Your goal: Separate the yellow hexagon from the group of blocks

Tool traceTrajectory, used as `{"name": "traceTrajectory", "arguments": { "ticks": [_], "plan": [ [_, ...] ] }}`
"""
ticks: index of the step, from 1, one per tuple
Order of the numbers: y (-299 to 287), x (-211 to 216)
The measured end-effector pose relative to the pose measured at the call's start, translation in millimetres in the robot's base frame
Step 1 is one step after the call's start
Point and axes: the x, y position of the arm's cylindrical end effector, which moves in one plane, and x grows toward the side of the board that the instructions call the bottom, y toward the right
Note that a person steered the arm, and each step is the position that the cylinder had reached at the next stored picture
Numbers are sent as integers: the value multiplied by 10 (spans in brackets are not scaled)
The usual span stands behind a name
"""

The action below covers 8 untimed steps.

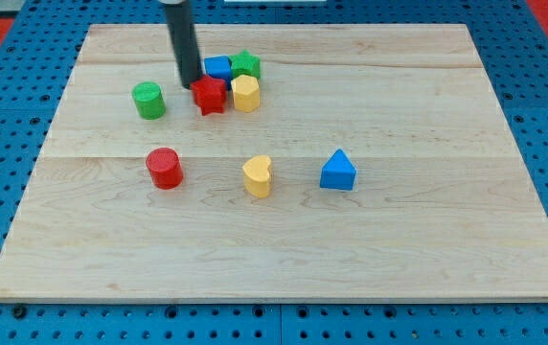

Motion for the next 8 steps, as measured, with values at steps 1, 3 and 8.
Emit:
{"name": "traceTrajectory", "arguments": {
  "ticks": [1, 3, 8],
  "plan": [
    [676, 0],
    [880, 132],
    [930, 466]
  ]
}}
